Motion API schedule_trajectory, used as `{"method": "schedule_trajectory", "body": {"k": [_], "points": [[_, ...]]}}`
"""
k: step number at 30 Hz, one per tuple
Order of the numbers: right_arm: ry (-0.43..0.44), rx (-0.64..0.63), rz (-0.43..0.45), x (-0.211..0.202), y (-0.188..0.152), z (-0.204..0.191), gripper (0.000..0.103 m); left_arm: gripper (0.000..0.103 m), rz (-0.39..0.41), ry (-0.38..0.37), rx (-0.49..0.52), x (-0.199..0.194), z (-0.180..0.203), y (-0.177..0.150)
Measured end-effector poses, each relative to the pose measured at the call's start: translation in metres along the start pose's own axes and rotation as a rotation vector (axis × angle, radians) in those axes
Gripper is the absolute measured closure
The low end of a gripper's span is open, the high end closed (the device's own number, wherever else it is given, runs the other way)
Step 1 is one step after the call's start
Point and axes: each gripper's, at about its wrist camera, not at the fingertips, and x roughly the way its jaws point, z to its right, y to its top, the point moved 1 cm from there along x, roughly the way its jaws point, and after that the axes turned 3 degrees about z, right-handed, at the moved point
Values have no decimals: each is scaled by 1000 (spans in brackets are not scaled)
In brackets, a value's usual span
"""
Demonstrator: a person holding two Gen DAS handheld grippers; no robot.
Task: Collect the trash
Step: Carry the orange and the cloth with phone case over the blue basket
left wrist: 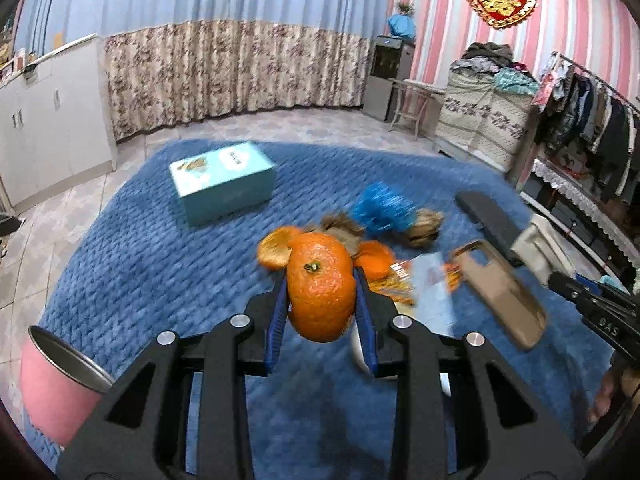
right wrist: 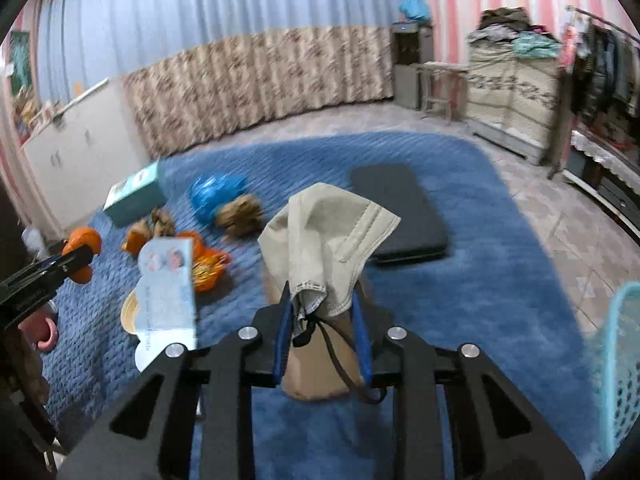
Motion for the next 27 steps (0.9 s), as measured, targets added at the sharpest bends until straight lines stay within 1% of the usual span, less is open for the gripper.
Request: {"method": "schedule_trajectory", "body": {"k": [3, 6, 10, 12, 15, 17, 20, 21, 23, 27], "points": [[-39, 17, 50, -32, 0, 20, 76, 73, 26, -33, 18, -9, 20, 8], [-85, 10, 84, -54, 6, 41, 76, 73, 49, -70, 45, -16, 44, 14], [-146, 43, 118, -79, 10, 75, 76, 73, 62, -126, 90, -21, 83, 18], [-202, 59, 121, -91, 5, 93, 76, 73, 69, -152, 116, -21, 104, 20], [-233, 111, 138, -108, -1, 116, 76, 73, 74, -203, 153, -21, 141, 21], [-276, 146, 167, -124, -3, 135, 76, 73, 80, -238, 168, -23, 161, 19], [-307, 211, 211, -145, -10, 157, 76, 73, 82, -291, 184, -24, 196, 18], [-330, 233, 225, -152, -14, 167, 76, 73, 80, -315, 188, -24, 209, 17], [-374, 254, 240, -162, -18, 181, 76, 73, 77, -348, 202, -24, 231, 15], [-431, 290, 247, -172, -29, 212, 76, 73, 92, -403, 238, -30, 269, 9]]}}
